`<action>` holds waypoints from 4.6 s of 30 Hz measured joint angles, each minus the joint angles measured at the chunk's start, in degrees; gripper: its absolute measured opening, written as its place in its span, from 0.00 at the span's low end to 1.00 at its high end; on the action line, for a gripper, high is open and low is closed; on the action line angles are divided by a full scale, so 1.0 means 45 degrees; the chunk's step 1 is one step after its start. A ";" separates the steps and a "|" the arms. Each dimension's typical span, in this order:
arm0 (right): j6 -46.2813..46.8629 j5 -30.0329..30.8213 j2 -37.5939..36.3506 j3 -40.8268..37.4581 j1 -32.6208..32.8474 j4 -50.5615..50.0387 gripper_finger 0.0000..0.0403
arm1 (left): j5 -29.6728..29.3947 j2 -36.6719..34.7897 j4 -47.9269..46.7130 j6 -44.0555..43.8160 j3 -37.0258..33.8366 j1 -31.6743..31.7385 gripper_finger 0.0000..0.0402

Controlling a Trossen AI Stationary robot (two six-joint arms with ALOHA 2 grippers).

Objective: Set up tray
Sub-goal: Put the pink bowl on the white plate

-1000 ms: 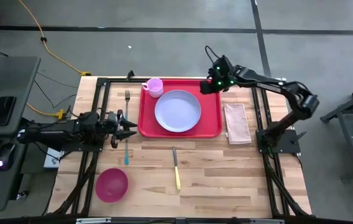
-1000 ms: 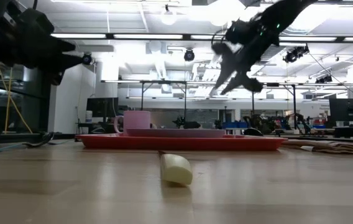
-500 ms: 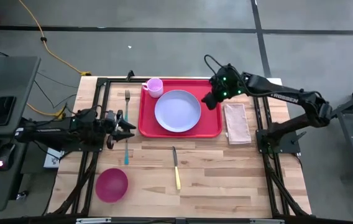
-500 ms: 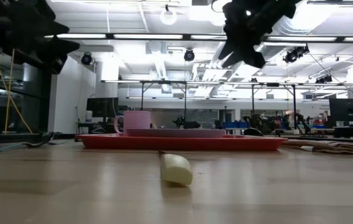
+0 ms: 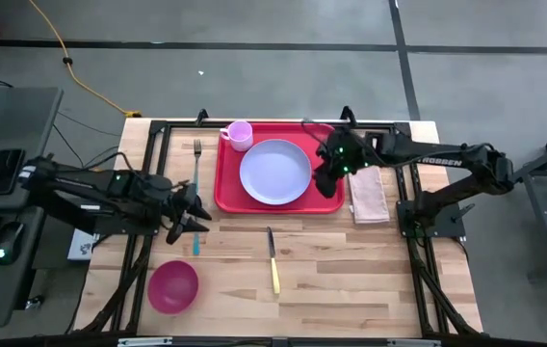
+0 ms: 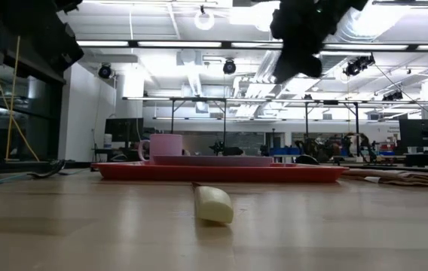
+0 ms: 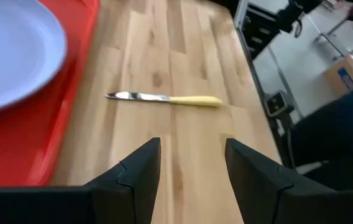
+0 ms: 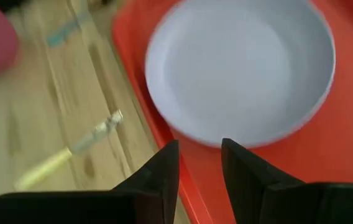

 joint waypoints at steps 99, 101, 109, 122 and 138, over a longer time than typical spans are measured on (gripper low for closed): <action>0.3259 0.1418 -1.3642 -1.2367 0.1513 0.7863 0.24 | -0.0426 0.5780 -0.7493 -0.7494 0.3774 -0.5945 0.53; 0.3259 0.1418 -1.3642 -1.2367 0.1513 0.7863 0.24 | -0.0556 0.5780 -0.7554 -0.7439 0.3774 -0.5950 0.53; 0.3268 0.1574 -1.3637 -1.2348 0.1508 0.7863 0.24 | -0.0622 0.5785 -0.7508 -0.7537 0.3024 -0.5945 0.53; 0.3501 0.1622 -1.3632 -1.2348 0.1508 0.7868 0.24 | -0.0078 0.5785 -0.6966 -0.7737 0.2637 -0.5945 0.53; 0.3487 0.1622 -1.3627 -1.2348 0.1510 0.7790 0.24 | 0.0291 0.7004 -0.6861 -0.7120 0.2637 -0.5945 0.53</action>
